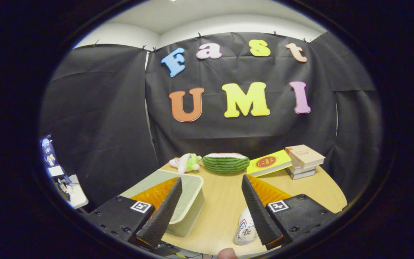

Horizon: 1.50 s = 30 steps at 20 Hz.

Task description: Open the storage box then place both shoes into the box .Put the left shoe in first, then the right shoe, with the right side of both shoes facing outward in a uniform manner.

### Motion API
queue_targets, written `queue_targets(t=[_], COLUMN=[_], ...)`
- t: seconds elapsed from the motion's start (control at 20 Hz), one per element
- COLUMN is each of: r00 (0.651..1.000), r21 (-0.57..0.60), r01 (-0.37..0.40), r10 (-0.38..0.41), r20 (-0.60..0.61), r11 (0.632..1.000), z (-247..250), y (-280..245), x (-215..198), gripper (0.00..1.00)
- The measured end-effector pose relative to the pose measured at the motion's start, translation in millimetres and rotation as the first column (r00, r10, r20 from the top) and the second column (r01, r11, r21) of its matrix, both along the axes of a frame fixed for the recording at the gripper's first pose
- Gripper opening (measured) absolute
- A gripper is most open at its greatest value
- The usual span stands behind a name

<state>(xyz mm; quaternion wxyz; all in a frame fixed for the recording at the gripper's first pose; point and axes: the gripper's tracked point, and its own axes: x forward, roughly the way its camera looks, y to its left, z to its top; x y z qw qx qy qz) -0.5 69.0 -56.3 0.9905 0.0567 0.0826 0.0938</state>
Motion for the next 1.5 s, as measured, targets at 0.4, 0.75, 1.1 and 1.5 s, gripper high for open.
queue_targets(t=[0.4,0.75,1.1,1.5], r00=[0.965,0.884,0.827,0.829], r21=[0.109,0.283,0.502,0.605], r01=[-0.129,-0.176,-0.106,-0.022], r10=[0.149,0.278,0.356,0.352], r20=[-0.214,-0.375,-0.434,-0.434], r11=[0.986,0.943,0.858,0.796], z=[-77.1,-124.9,-138.3,-117.5], y=[51.3,87.4,97.2,98.3], x=[6.8,16.1,22.1,26.8], gripper=[0.97,0.80,0.47,0.06])
